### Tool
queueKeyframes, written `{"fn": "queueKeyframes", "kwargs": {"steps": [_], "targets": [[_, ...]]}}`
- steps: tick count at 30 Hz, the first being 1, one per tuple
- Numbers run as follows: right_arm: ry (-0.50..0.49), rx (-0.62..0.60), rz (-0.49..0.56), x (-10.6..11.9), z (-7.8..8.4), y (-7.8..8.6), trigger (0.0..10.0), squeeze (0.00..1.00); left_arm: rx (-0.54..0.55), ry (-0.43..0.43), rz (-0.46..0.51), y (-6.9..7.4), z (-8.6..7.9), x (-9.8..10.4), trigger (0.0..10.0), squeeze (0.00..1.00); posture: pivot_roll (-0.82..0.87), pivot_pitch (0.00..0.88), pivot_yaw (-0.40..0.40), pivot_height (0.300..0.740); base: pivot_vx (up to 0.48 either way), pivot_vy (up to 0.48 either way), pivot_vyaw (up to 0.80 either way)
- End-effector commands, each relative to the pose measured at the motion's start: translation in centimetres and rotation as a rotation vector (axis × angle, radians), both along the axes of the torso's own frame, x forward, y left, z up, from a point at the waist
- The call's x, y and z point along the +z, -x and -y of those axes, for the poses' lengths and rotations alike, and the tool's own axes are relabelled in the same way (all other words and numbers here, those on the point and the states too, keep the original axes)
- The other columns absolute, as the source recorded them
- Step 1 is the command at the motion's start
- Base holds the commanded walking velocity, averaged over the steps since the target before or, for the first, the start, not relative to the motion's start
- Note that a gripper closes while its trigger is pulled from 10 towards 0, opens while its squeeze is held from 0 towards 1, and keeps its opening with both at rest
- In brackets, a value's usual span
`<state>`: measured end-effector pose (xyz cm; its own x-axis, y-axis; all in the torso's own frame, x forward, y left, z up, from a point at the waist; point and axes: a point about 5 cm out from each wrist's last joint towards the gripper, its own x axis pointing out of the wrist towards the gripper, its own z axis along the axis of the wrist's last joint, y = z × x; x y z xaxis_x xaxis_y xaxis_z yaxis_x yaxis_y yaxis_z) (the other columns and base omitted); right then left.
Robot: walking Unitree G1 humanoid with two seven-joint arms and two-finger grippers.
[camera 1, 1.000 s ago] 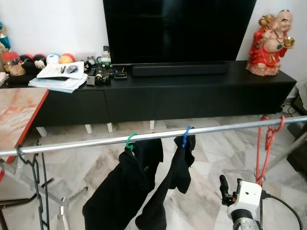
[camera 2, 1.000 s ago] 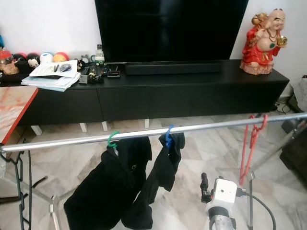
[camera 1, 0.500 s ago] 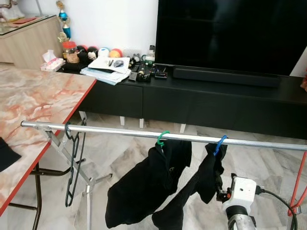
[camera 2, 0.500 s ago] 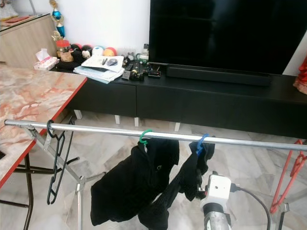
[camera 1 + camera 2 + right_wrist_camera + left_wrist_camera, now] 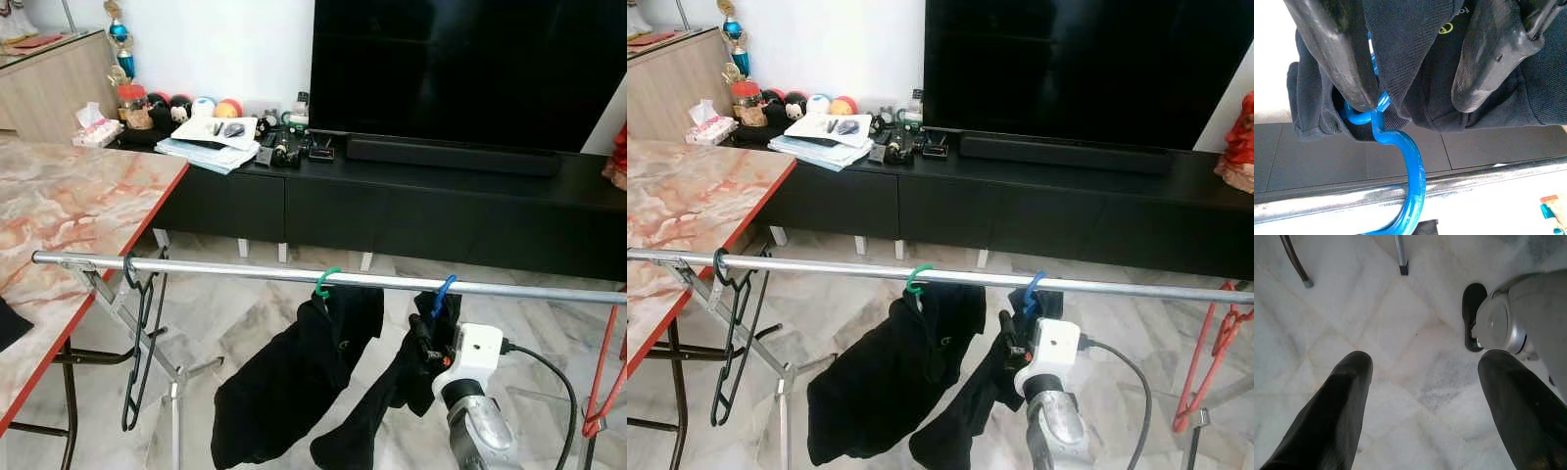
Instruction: Hang hanger
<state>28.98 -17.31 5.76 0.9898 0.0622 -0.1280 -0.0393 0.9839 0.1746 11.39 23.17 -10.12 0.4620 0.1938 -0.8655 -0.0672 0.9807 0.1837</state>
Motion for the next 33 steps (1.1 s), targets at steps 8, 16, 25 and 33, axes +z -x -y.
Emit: {"fn": "queueKeyframes", "kwargs": {"steps": [8,16,25,33], "targets": [[-0.018,0.008,-0.136,-1.8,0.5,0.2,10.0,0.0,-0.021,-0.017,-0.045,0.5,-0.5,-0.1,10.0,0.0,0.15,0.0,-0.033,0.74,0.0,0.0,0.0],[-0.047,0.131,-0.159,-2.2,-1.1,0.6,10.0,0.0,-0.039,-0.019,-0.043,0.3,-0.2,-0.1,10.0,0.0,0.15,0.0,-0.023,0.74,0.0,0.0,0.0],[-0.077,0.23,-0.117,-1.5,-1.9,0.9,10.0,0.0,-0.056,-0.023,-0.052,0.6,-0.3,-0.1,10.0,0.0,0.15,0.0,-0.022,0.74,0.0,0.0,0.0],[-0.068,0.336,-0.122,-1.6,-3.5,1.6,10.0,0.0,-0.059,-0.02,-0.058,0.6,-0.3,-0.2,10.0,0.0,0.15,0.003,-0.02,0.74,0.0,0.0,0.0]]}}
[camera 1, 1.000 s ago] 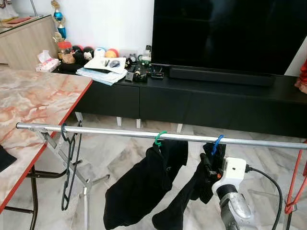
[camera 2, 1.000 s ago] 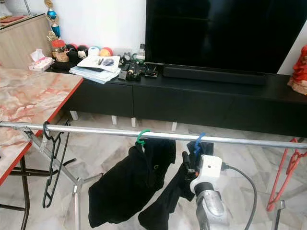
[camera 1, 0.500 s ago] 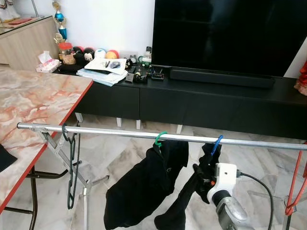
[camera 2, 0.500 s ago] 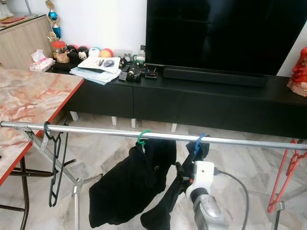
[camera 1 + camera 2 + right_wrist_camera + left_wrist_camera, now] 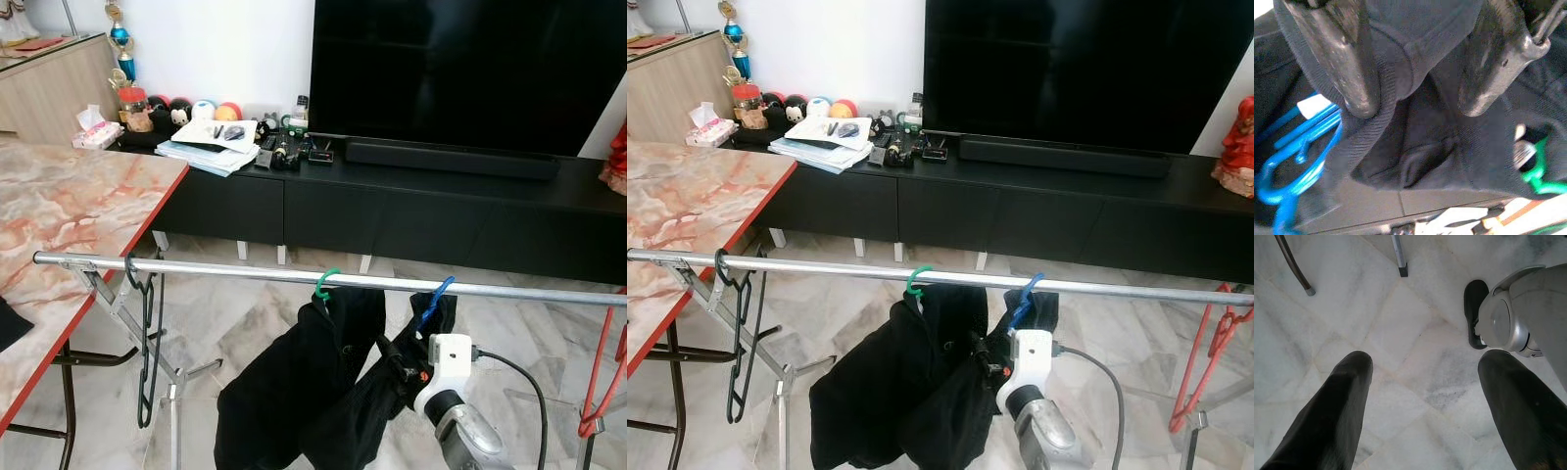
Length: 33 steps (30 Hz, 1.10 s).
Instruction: Hang hanger
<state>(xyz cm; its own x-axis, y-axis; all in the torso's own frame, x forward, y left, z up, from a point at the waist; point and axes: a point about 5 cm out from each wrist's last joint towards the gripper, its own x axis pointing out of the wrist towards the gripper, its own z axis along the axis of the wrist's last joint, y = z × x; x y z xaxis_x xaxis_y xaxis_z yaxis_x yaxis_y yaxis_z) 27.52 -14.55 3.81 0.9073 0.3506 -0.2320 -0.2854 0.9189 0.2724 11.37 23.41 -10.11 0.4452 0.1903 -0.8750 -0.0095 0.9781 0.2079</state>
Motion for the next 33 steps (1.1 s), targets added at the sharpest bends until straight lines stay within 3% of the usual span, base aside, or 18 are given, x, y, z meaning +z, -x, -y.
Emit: {"fn": "queueKeyframes", "kwargs": {"steps": [1,3,8,13,20,24,26,33], "targets": [[0.008,0.051,0.007,0.3,-0.7,0.1,10.0,0.0,-0.006,0.002,-0.027,0.6,-0.1,-0.2,10.0,0.0,0.15,0.003,-0.02,0.74,0.0,0.0,0.0],[0.018,0.154,0.001,0.1,-1.7,0.8,10.0,0.0,-0.008,0.004,-0.029,0.6,-0.1,-0.2,10.0,0.0,0.15,0.003,-0.02,0.74,0.0,0.0,0.0],[0.019,0.283,-0.004,-0.2,-2.6,1.9,10.0,0.0,-0.011,0.005,-0.031,0.6,-0.1,-0.2,10.0,0.0,0.15,0.003,-0.02,0.74,0.0,0.0,0.0],[0.012,0.323,-0.007,-0.2,-2.8,2.2,10.0,0.0,-0.015,0.006,-0.033,0.6,-0.1,-0.2,10.0,0.0,0.15,0.003,-0.018,0.74,0.0,0.0,0.0],[0.009,0.496,-0.003,0.2,-3.5,3.5,10.0,0.0,-0.013,0.005,-0.034,0.7,-0.2,-0.2,10.0,0.0,0.15,0.002,-0.018,0.74,0.0,0.0,0.0],[0.067,0.446,0.009,0.3,-2.7,2.7,10.0,0.0,-0.014,0.005,-0.034,0.7,-0.2,-0.2,10.0,0.0,0.15,0.002,-0.018,0.74,0.0,0.0,0.0],[0.082,0.334,0.048,1.2,-1.8,1.4,10.0,0.0,-0.015,0.006,-0.035,0.7,-0.2,-0.2,10.0,0.0,0.15,0.002,-0.018,0.74,0.0,0.0,0.0],[0.047,0.175,0.143,3.4,-1.1,0.6,10.0,0.0,-0.012,0.007,-0.036,0.7,-0.2,-0.2,10.0,0.0,0.15,0.002,-0.019,0.74,0.0,0.0,0.0]]}}
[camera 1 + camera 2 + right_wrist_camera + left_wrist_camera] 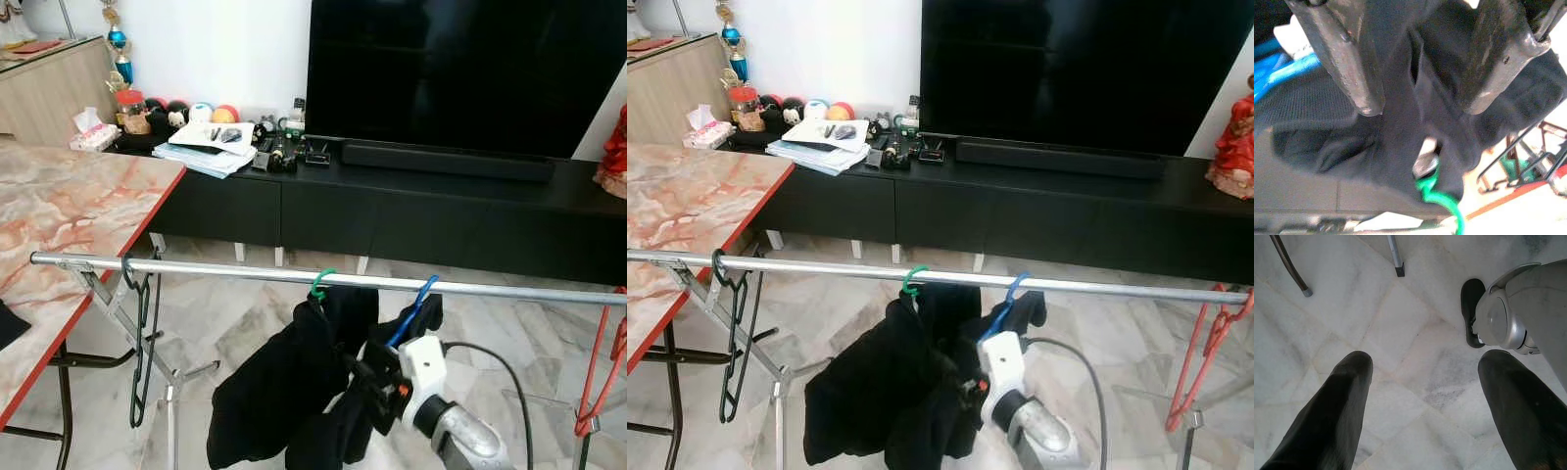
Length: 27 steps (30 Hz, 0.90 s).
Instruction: Hang hanger
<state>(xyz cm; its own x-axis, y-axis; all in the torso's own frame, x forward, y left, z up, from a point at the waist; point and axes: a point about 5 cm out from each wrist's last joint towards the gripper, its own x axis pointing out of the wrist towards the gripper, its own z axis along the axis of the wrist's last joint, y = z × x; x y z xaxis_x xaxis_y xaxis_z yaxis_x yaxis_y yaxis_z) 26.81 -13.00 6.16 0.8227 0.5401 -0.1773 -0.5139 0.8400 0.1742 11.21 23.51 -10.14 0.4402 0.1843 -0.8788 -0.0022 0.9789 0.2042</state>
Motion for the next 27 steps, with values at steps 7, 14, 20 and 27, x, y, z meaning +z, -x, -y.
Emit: {"fn": "queueKeyframes", "kwargs": {"steps": [7,14,20,27], "targets": [[-0.071,-0.273,0.102,2.4,1.6,0.1,10.0,0.0,-0.004,0.001,-0.028,0.6,-0.2,-0.2,10.0,0.0,0.14,0.006,-0.02,0.74,0.0,0.0,0.0],[-0.032,-0.608,0.054,2.0,4.6,1.3,10.0,0.0,-0.004,-0.001,-0.025,0.6,-0.2,-0.1,10.0,0.0,0.14,0.006,-0.02,0.74,0.0,0.0,0.0],[0.037,-0.692,-0.079,-0.3,5.3,2.3,10.0,0.0,-0.009,-0.001,-0.025,0.5,-0.2,-0.1,10.0,0.0,0.13,0.007,-0.016,0.74,0.0,0.0,0.0],[-0.072,-0.68,-0.22,-1.5,3.6,0.1,10.0,1.0,-0.01,0.002,-0.023,0.4,-0.2,-0.1,10.0,0.0,0.14,0.006,-0.018,0.74,0.0,0.0,0.0]]}}
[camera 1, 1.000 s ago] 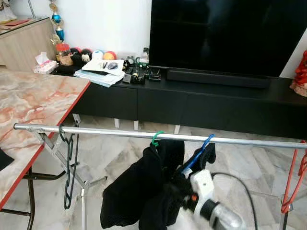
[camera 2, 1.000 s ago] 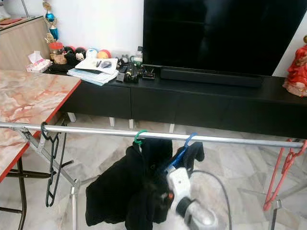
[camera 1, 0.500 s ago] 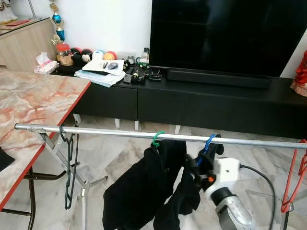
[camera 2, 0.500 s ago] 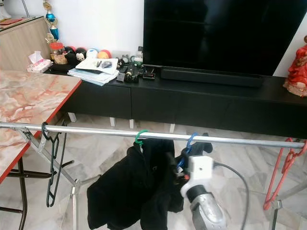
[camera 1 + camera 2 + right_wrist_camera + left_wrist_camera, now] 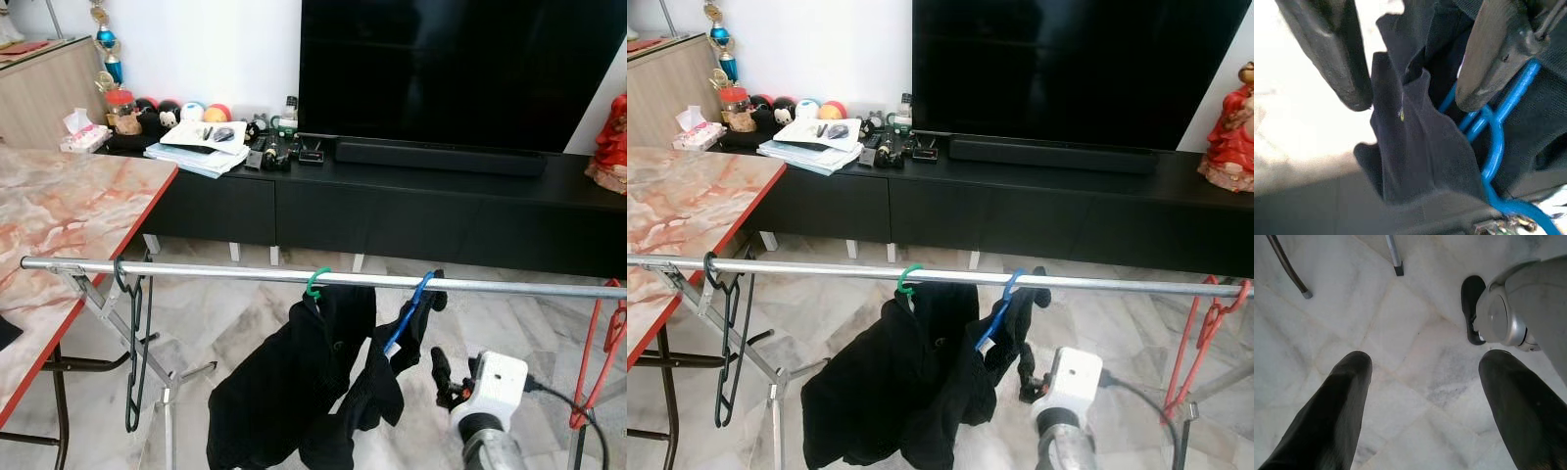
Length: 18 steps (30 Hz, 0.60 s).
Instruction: Hang hanger
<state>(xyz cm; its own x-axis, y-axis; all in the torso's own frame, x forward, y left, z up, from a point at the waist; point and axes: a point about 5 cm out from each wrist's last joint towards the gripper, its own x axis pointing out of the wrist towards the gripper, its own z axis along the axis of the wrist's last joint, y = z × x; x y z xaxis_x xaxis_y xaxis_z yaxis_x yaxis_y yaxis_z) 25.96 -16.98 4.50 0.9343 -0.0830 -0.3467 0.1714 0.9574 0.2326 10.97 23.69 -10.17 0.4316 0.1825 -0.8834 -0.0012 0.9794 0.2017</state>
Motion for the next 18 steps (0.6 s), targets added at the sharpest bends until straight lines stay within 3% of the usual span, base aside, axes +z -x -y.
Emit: {"fn": "queueKeyframes", "kwargs": {"steps": [1,2,3,4,10,18], "targets": [[-0.072,0.012,-0.02,0.2,-0.6,-1.0,10.0,1.0,-0.01,-0.001,-0.013,0.2,0.0,-0.1,10.0,0.0,0.14,0.006,-0.018,0.74,0.0,0.0,0.0],[-0.083,0.018,-0.027,0.1,-0.8,-1.1,10.0,1.0,-0.01,-0.001,-0.013,0.2,0.0,-0.1,10.0,0.0,0.14,0.006,-0.018,0.74,0.0,0.0,0.0],[-0.08,0.061,-0.036,0.1,-1.2,-1.4,10.0,0.32,-0.009,0.0,-0.013,0.2,0.0,-0.1,10.0,0.0,0.14,0.005,-0.019,0.74,0.0,0.0,0.0],[-0.069,0.103,-0.043,0.0,-1.6,-1.8,10.0,0.0,-0.009,0.0,-0.013,0.2,0.0,-0.1,10.0,0.0,0.14,0.005,-0.019,0.74,0.0,0.0,0.0],[-0.091,0.201,-0.034,0.3,-3.1,-3.2,10.0,0.0,-0.007,0.002,-0.012,0.1,0.1,-0.1,10.0,0.0,0.15,0.006,-0.017,0.74,0.0,0.0,0.0],[-0.074,0.191,-0.089,-0.6,-3.7,-3.8,10.0,0.0,-0.012,0.002,-0.012,0.1,0.0,0.0,10.0,0.0,0.15,0.004,-0.011,0.74,0.0,0.0,0.0]]}}
